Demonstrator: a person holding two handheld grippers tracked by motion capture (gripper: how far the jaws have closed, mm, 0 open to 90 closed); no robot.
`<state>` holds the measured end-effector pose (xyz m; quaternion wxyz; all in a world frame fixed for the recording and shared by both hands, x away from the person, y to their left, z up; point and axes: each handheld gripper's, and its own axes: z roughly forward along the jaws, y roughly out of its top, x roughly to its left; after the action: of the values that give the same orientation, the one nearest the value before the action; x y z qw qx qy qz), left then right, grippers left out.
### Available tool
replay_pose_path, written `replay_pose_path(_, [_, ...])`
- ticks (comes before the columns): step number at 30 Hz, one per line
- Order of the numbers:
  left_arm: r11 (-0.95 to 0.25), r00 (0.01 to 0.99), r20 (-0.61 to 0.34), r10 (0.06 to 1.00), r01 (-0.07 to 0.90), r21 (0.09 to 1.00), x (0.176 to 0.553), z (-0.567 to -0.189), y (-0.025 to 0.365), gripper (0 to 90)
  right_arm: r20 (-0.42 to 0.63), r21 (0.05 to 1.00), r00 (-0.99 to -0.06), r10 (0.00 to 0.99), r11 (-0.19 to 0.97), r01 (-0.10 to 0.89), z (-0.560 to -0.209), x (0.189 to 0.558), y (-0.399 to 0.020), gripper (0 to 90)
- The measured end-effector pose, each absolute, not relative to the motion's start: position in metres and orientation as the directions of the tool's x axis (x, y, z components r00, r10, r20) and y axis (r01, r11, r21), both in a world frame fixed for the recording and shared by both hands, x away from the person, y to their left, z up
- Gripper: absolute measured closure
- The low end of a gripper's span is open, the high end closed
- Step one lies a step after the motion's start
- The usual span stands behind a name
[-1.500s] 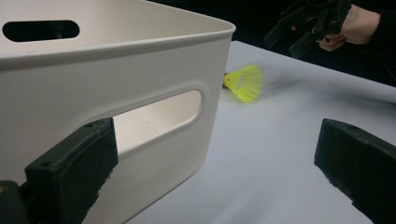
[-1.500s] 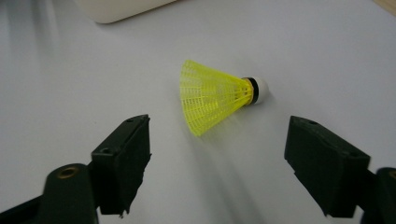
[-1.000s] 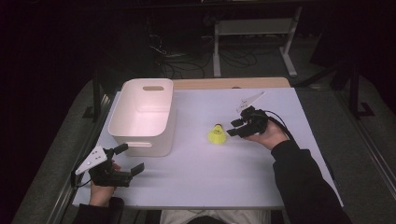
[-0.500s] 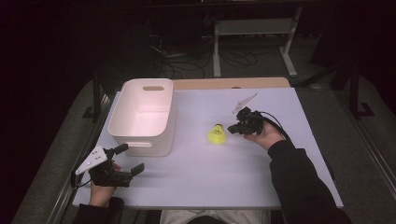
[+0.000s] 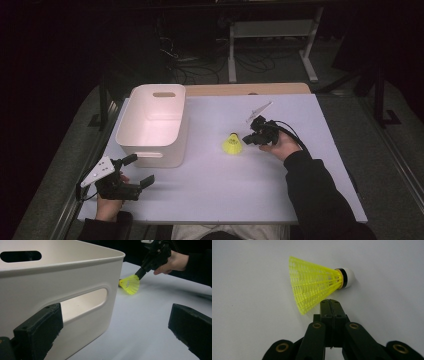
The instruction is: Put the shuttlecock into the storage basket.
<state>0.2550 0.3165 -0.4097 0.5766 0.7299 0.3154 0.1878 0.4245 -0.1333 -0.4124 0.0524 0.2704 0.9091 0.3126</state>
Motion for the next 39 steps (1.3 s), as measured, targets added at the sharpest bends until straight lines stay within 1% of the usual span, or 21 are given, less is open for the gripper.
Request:
replay_pose_path(16, [-0.139, 0.732, -0.088, 0.676, 0.243, 0.960, 0.255, -0.410, 0.317, 0.0, 0.129, 0.581, -0.836, 0.533, 0.642, 0.499, -0.425, 0.429, -0.131, 88.8])
replay_pose_path(39, [-0.140, 0.733, -0.087, 0.675, 0.243, 0.960, 0.255, -0.410, 0.317, 0.0, 0.157, 0.586, -0.852, 0.499, 0.648, 0.487, -0.430, 0.428, -0.117, 88.8])
